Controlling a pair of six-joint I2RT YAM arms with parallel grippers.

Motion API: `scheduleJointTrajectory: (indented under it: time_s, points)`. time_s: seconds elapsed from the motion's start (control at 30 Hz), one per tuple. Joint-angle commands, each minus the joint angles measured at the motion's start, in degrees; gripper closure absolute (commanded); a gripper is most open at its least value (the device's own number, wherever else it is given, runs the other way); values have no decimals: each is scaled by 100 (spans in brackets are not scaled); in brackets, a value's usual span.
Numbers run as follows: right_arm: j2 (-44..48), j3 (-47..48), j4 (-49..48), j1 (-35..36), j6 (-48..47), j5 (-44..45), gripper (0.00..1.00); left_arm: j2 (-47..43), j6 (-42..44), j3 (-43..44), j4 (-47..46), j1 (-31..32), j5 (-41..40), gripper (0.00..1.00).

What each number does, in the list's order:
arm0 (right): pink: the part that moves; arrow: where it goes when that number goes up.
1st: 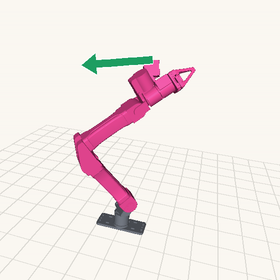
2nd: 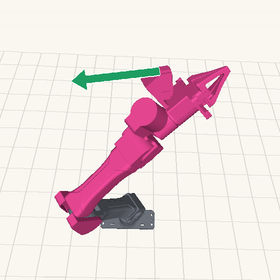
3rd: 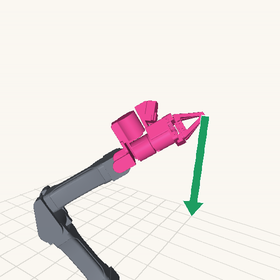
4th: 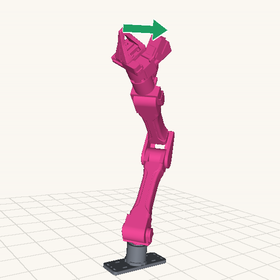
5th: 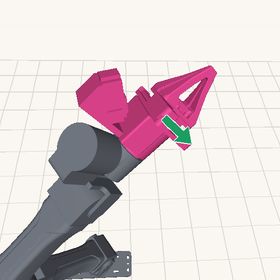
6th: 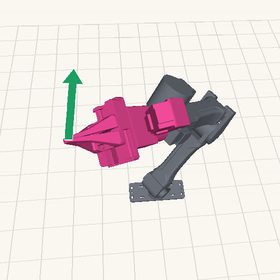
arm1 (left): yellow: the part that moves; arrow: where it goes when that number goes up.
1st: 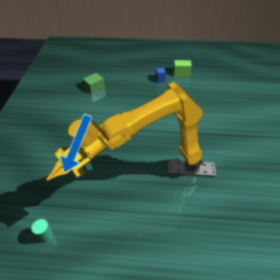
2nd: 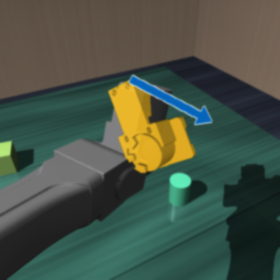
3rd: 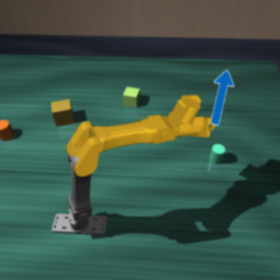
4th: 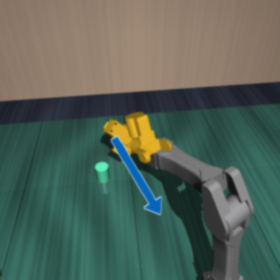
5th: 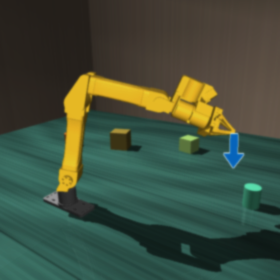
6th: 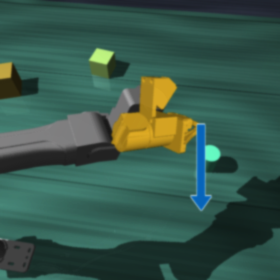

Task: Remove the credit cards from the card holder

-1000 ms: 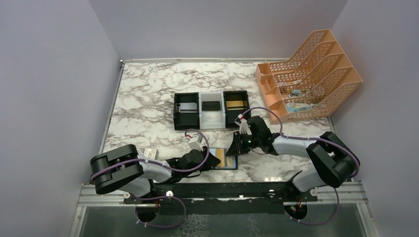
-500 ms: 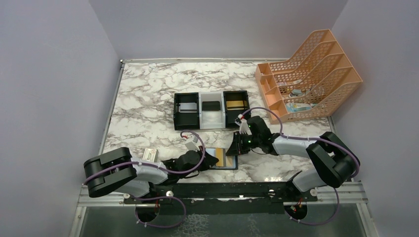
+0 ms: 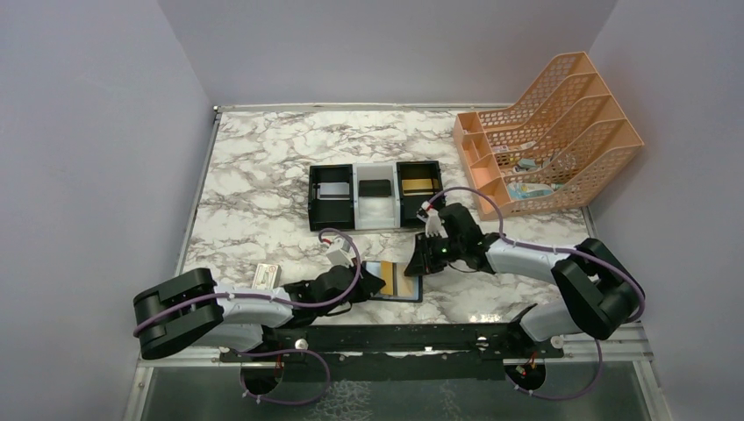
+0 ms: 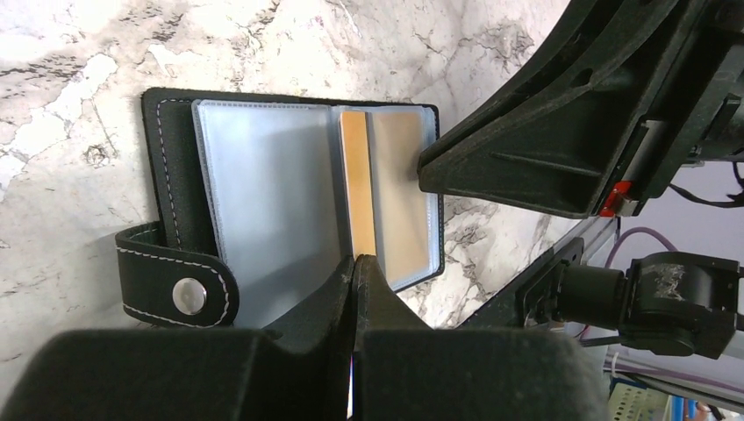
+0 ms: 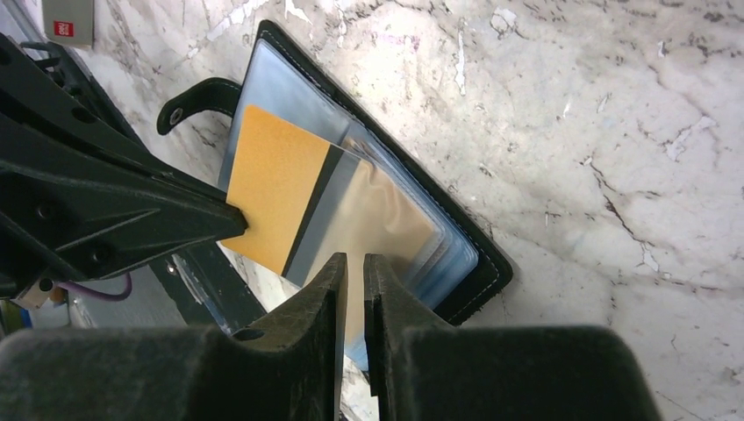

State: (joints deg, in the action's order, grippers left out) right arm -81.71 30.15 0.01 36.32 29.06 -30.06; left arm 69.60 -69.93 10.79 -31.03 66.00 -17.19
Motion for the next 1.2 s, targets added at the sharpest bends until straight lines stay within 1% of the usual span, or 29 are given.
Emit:
scheduleJointTrajectory:
  time_s: [0.0,0.13,0.3,0.37,0.5,0.63,0.7,0.77,0.87,0.93,0.97,1.07,1.17]
  points:
    - [146,244,34,1,-206,-317,85,-78,231,162,466,-3,-181,97]
    - [99,181,-323,7,-50,-813,84,-40,270,218,466,0,-147,91]
    - [-240,154,-431,4,-18,-918,84,63,361,355,458,-4,-26,84]
    - [-462,112,-480,5,-15,-827,84,99,407,421,456,-1,16,81]
    - [-817,76,-369,0,-15,-355,84,141,492,530,457,-2,78,78]
    - [-864,-42,-384,1,29,-21,84,160,569,581,464,1,169,77]
    - [-871,-26,-303,4,2,171,84,138,594,568,466,-8,177,79]
    - [-869,22,-185,1,-46,288,84,97,582,514,466,-2,120,82]
    - [-763,24,-172,0,-86,317,84,11,554,441,475,0,64,91]
    - [-666,40,-156,-5,-115,339,84,-48,575,405,506,1,43,99]
    - [-617,62,-139,2,-136,335,84,-70,578,397,533,0,26,100]
    - [-413,110,-133,-1,-197,265,84,-163,593,396,703,-5,-43,100]
    - [-76,112,-119,-1,-211,400,83,-361,613,450,1025,-7,-148,100]
